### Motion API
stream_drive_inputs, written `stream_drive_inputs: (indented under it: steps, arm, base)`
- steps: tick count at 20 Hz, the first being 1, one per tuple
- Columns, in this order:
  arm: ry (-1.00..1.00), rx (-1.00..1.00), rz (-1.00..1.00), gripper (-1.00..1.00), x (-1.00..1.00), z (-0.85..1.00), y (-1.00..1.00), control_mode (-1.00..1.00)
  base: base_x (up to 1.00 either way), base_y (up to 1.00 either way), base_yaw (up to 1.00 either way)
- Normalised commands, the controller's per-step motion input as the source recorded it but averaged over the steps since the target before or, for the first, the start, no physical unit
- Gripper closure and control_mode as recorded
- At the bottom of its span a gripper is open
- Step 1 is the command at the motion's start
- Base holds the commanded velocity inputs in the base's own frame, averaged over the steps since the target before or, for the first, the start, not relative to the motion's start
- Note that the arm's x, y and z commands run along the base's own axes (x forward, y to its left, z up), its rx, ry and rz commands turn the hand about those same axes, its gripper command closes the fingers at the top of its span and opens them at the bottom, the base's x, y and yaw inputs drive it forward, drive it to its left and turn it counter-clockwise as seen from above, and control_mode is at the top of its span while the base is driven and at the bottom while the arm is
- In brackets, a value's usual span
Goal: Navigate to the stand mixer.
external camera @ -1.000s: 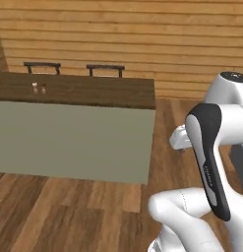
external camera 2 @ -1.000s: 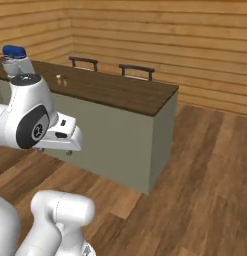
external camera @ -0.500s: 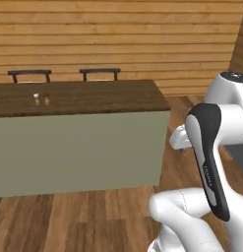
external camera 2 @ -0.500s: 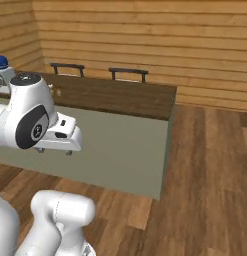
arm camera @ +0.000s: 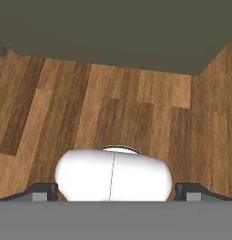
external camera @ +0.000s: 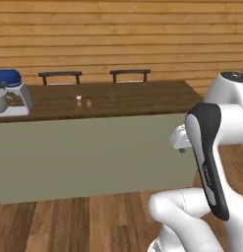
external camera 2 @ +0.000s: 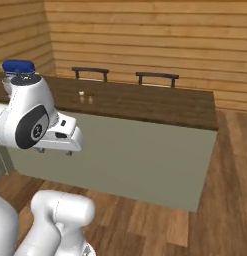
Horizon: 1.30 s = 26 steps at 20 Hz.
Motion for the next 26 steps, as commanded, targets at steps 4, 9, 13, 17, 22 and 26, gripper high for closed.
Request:
stream_drive_inputs:
  steps: [4, 9, 13, 17, 22, 26]
  arm:
    - [0.0, 0.0, 0.0, -1.0, 0.0, 0.0, 0.0, 1.0]
    - [0.0, 0.0, 0.0, -1.0, 0.0, 0.0, 0.0, 1.0]
    - [0.0, 0.0, 0.0, -1.0, 0.0, 0.0, 0.0, 1.0]
    - [0.0, 0.0, 0.0, -1.0, 0.0, 0.0, 0.0, 1.0]
    - [0.0, 0.0, 0.0, -1.0, 0.0, 0.0, 0.0, 1.0]
    - [0.0, 0.0, 0.0, -1.0, 0.0, 0.0, 0.0, 1.0]
  base:
    - [0.43, 1.0, -0.06]
    - [0.48, 1.0, -0.32]
    - [0.54, 1.0, -0.32]
    - [0.44, 1.0, -0.08]
    - [0.34, 1.0, 0.0]
    - [0.42, 0.79, 0.0]
